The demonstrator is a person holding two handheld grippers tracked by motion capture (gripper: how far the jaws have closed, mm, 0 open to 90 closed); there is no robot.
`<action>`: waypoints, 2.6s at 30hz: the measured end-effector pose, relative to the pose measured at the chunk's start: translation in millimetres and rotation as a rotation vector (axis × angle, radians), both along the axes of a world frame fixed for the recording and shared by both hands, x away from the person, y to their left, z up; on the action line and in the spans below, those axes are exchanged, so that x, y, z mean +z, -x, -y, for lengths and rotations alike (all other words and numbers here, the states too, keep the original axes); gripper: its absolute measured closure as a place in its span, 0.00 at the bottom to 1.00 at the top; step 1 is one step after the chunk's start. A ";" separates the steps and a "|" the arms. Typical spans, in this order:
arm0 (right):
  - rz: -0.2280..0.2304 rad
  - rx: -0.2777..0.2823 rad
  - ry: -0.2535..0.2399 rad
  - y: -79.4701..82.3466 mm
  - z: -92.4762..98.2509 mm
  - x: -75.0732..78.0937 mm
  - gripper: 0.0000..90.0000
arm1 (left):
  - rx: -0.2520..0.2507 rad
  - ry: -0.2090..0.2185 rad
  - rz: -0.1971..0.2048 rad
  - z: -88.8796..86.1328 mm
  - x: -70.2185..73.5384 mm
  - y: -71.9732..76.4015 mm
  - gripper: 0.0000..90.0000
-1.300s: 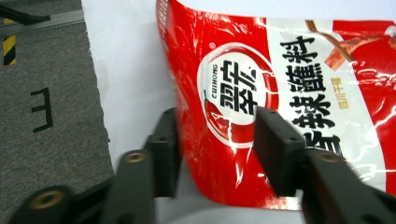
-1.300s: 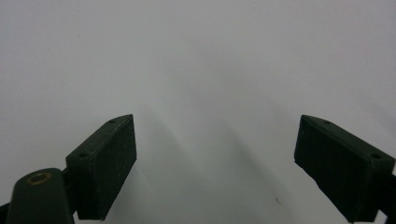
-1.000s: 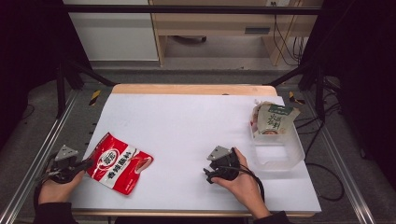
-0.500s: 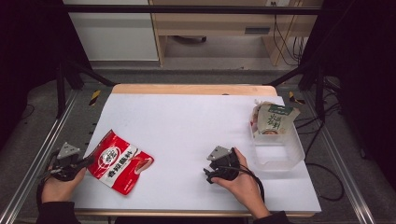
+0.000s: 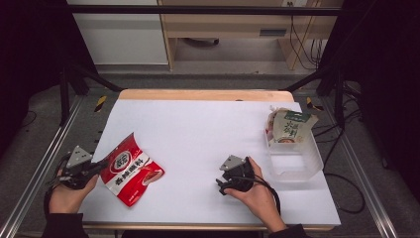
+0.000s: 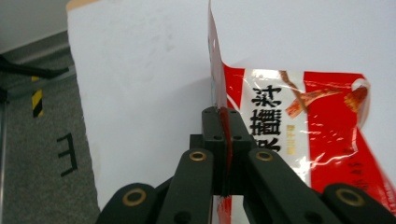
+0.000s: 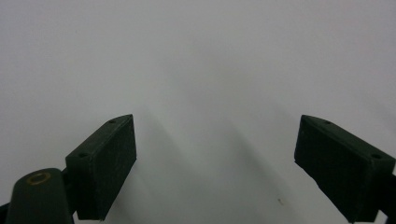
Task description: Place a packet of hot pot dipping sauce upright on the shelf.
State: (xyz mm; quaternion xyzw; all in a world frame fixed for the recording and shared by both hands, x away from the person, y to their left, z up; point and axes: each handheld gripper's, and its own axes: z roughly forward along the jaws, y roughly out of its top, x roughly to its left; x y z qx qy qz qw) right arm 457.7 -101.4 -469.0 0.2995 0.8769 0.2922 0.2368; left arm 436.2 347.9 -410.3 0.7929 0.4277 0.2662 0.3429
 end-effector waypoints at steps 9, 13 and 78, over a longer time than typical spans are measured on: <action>0.020 0.009 -0.011 1.5 -2.9 7.6 0.15 | -0.091 -0.052 0.031 28.2 32.7 -9.1 1.00; 0.021 0.005 -0.008 1.3 -2.0 8.9 0.15 | -0.122 -0.071 0.048 36.8 49.2 -12.3 1.00; 0.119 0.173 0.038 -12.7 -11.1 142.2 0.15 | -0.615 -0.137 0.086 163.6 128.2 -16.7 1.00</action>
